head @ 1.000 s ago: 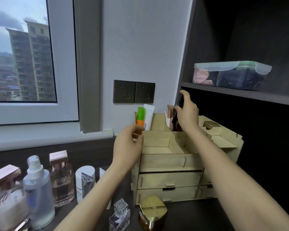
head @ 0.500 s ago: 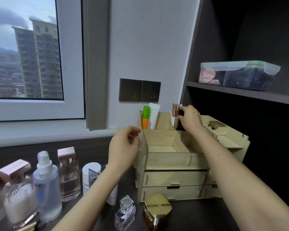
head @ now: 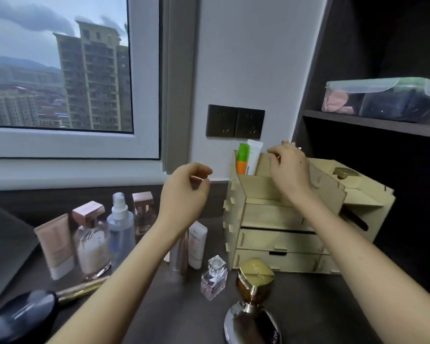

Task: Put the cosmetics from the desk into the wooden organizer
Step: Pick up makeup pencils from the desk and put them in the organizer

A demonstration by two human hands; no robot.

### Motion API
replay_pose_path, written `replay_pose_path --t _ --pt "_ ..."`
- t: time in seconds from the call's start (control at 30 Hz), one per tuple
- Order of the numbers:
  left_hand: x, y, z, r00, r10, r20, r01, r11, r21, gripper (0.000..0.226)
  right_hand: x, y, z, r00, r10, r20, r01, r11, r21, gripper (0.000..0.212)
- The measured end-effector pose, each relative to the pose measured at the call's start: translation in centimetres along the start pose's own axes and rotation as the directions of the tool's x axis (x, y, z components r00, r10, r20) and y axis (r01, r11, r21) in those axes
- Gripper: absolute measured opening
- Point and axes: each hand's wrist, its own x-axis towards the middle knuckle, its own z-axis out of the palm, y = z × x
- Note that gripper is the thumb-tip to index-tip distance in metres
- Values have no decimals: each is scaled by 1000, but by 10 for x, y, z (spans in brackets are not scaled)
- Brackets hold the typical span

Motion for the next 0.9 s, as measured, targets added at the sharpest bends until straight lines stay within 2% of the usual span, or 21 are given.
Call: replay_pose_path --t 0.1,0.17,0.27,0.33,0.47,0.57,0.73,0.9 --pt "-16 -4 -35 999 -25 -42 26 999 42 17 -50 -56 -10 983 -133 123 101 965 240 19" --pt "-28 -10 -63 996 -61 -72 68 993 94 17 -84 -87 -11 942 -191 276 73 920 386 16" --pt "-47 -23 -102 989 -121 -81 138 954 267 17 -128 -120 9 798 -308 518 47 889 456 16" --pt "-62 -36 -123 985 -162 -65 174 894 413 18 -156 -136 32 703 -369 608 56 881 471 21" --pt "-85 -67 -153 950 -310 -25 248 709 660 25 -196 -161 90 601 -494 628 239 861 449 26" --pt "-93 -84 -171 921 -386 -55 296 599 744 29 -205 -180 119 580 -517 630 365 856 366 28" --pt "-96 -93 -185 912 -398 -96 346 622 702 30 -208 -195 144 563 -495 662 499 842 206 29" --pt "-95 -99 -190 923 -367 -114 344 658 669 28 -210 -191 146 551 -440 709 482 861 160 37"
